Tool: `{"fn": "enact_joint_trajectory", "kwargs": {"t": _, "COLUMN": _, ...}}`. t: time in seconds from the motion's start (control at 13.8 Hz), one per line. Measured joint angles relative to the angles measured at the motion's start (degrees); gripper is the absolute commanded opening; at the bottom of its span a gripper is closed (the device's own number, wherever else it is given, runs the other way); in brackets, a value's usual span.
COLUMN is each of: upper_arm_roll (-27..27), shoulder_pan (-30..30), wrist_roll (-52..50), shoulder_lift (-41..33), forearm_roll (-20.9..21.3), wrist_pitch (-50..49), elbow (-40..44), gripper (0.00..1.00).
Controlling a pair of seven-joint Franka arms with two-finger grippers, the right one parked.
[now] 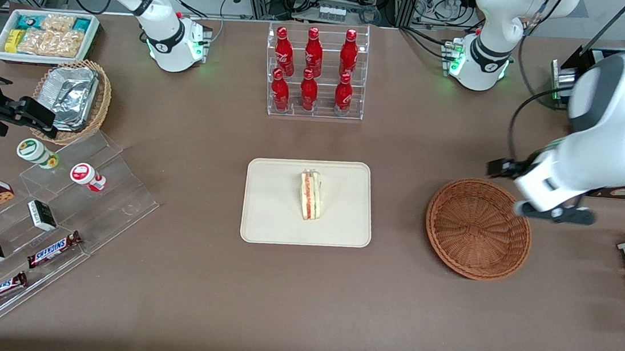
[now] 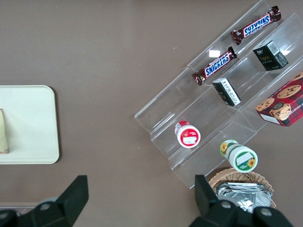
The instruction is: Place sandwich from basket to tray
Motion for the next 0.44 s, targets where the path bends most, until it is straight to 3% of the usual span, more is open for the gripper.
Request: {"fn": "enact_joint_trajectory", "kwargs": {"t": 0.44, "upper_arm_roll": -1.76, "shoulder_pan": 4.61, "wrist_roll": 3.4, "shoulder_lift": -5.78, "forearm_roll": 0.18, "wrist_pitch": -6.38, "elbow": 0.21, "gripper": 1.0}}
